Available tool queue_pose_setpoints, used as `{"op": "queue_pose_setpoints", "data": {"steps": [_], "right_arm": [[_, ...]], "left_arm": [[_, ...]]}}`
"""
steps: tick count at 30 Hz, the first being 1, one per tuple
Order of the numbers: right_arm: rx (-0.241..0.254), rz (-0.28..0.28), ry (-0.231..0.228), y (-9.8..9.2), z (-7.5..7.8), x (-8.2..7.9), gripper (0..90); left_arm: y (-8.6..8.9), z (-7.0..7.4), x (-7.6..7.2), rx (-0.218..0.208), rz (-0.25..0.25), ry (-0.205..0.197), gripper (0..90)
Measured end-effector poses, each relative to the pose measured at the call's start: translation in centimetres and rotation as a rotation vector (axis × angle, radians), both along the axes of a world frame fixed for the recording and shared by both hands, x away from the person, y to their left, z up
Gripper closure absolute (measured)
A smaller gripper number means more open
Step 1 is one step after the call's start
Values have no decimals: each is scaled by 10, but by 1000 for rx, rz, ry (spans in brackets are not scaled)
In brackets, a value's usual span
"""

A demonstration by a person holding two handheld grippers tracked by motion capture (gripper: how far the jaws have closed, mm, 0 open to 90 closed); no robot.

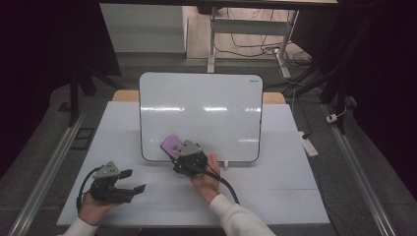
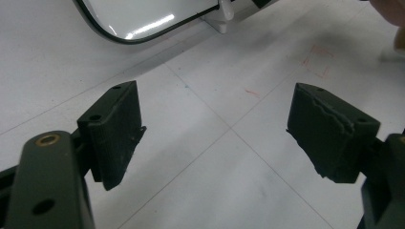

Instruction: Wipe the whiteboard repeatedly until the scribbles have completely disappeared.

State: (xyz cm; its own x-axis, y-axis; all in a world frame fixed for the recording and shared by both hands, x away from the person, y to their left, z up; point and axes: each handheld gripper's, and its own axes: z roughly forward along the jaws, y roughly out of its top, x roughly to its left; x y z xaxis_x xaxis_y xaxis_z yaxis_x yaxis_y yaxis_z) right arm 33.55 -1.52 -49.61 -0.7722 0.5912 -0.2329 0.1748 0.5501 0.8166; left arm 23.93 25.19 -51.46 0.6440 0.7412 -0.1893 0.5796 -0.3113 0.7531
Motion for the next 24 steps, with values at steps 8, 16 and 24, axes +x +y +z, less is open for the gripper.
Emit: {"op": "queue_pose_setpoints", "data": {"steps": [8,16,24], "right_arm": [[28,-95,-37,-36,17,12,411],[15,-239,-89,-100,28,17,411],[1,-321,-87,-143,28,14,411]], "left_arm": [[1,0,0,-2,2,0,198],[1,0,1,-3,3,2,198],[0,0,1,-1,-1,-1,198]]}}
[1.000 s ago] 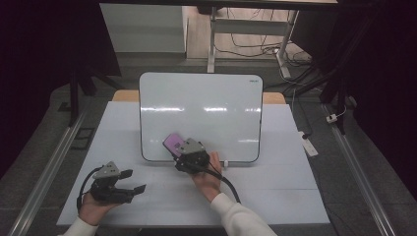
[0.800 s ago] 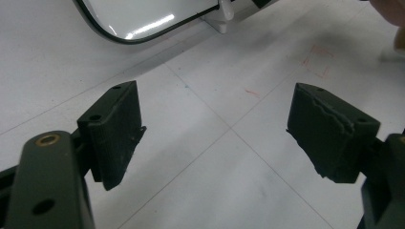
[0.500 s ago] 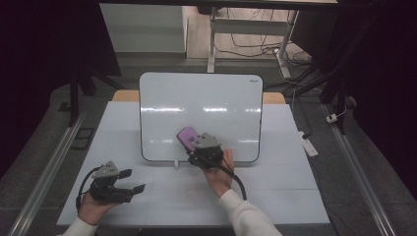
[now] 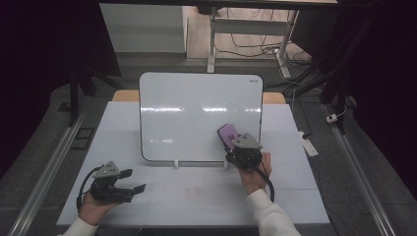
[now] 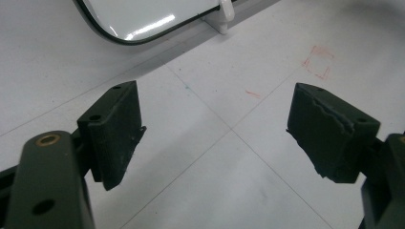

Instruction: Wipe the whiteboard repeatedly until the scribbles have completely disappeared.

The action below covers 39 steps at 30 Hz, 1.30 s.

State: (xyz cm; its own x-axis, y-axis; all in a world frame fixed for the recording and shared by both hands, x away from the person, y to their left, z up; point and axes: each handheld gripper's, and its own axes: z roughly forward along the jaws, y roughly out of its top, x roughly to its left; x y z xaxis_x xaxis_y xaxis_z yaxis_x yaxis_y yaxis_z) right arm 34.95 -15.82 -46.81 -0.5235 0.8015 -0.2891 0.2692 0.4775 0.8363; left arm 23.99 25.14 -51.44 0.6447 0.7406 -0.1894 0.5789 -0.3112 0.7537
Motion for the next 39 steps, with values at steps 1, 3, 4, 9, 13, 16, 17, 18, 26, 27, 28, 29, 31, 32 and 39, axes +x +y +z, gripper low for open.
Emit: {"op": "queue_pose_setpoints", "data": {"steps": [1,3,4,9,13,16,17,18,26,27,28,29,31,32,39], "right_arm": [[1,0,3,-3,1,0,411],[31,4,13,-10,4,0,411],[50,11,14,-14,6,-1,411],[82,56,19,-25,16,-17,411],[69,124,42,-31,15,-31,411],[64,148,64,-37,11,-39,411],[67,153,72,-39,10,-42,411],[65,153,77,-41,8,-44,411],[71,170,98,-53,5,-59,411],[73,171,99,-54,4,-61,411],[74,174,100,-55,4,-62,411],[73,176,104,-56,3,-64,411],[74,187,111,-57,2,-65,411],[73,194,115,-57,1,-65,411],[67,224,128,-57,-1,-65,411]], "left_arm": [[0,0,0,3,0,0,198],[0,0,0,3,2,1,198],[0,0,0,1,2,-1,198],[0,0,1,-1,6,3,198],[-1,1,1,-1,1,-3,198],[-2,2,1,-2,-3,-5,198],[-2,2,1,-2,-2,-6,198],[-2,2,1,-2,-1,-6,198],[-2,1,2,-3,-1,-3,199],[-2,1,2,-4,0,-4,199],[-2,2,2,-6,1,-3,199],[-2,2,2,-7,1,-3,199],[-3,2,3,-6,-1,-1,199],[-3,2,3,-9,-3,1,200],[-3,3,3,-30,-9,0,203]]}}
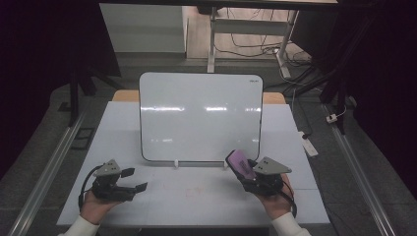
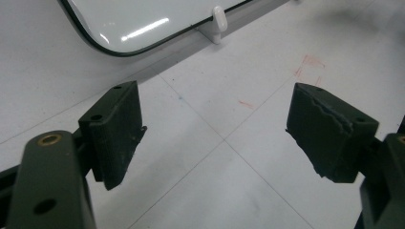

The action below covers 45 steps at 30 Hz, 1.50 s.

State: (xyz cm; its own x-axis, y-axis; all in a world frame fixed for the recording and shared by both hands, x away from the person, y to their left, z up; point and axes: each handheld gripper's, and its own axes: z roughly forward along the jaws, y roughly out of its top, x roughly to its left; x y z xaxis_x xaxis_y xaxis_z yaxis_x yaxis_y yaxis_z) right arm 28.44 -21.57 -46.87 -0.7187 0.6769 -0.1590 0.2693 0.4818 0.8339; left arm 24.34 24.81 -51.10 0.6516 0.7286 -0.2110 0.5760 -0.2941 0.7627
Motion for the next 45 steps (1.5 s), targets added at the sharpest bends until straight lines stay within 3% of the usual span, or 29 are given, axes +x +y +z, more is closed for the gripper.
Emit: {"op": "queue_pose_setpoints", "data": {"steps": [9,13,30,36,40,45], "right_arm": [[-7,31,11,1,-1,-1,410],[-16,57,24,1,-3,-1,410],[-19,148,60,14,-7,-2,410],[7,176,86,18,-9,-2,410],[8,234,110,23,-11,-2,410],[-4,358,147,32,-13,-3,410]], "left_arm": [[-9,6,2,-3,-24,-22,200],[-20,15,7,-6,-62,-31,205],[-99,40,38,34,-273,-59,188],[-126,45,47,35,-350,-68,188],[-142,47,52,27,-416,-70,205],[-157,47,59,8,-515,-52,242]]}}
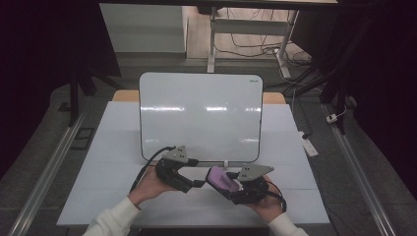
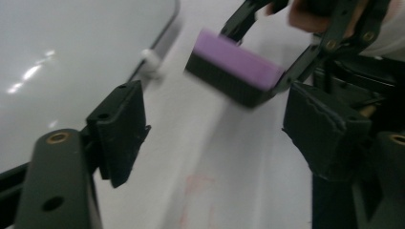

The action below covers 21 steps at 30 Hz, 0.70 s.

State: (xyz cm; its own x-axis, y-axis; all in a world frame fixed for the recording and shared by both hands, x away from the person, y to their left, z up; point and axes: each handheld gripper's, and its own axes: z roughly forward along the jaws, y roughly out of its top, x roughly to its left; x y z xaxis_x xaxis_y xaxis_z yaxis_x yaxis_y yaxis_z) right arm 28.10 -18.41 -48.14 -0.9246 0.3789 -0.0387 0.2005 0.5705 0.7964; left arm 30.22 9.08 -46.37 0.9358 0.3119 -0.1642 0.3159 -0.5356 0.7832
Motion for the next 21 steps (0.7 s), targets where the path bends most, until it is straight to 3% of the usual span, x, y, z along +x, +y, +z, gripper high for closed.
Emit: {"op": "queue_pose_setpoints", "data": {"steps": [6,12,13,16,18,21], "right_arm": [[-1,82,18,7,-1,-3,409],[17,68,76,8,-3,1,373],[2,35,65,9,-3,1,315],[-18,-43,8,5,2,-2,302],[-17,-81,-49,3,7,-6,343],[-61,-101,-137,13,10,-14,392]], "left_arm": [[-13,-6,0,24,-112,21,332],[-13,-6,2,15,-80,50,405],[-11,-6,3,11,-59,56,406],[-1,-4,9,-35,16,91,408],[3,-4,13,-71,81,133,409],[4,-5,17,-104,126,177,409]]}}
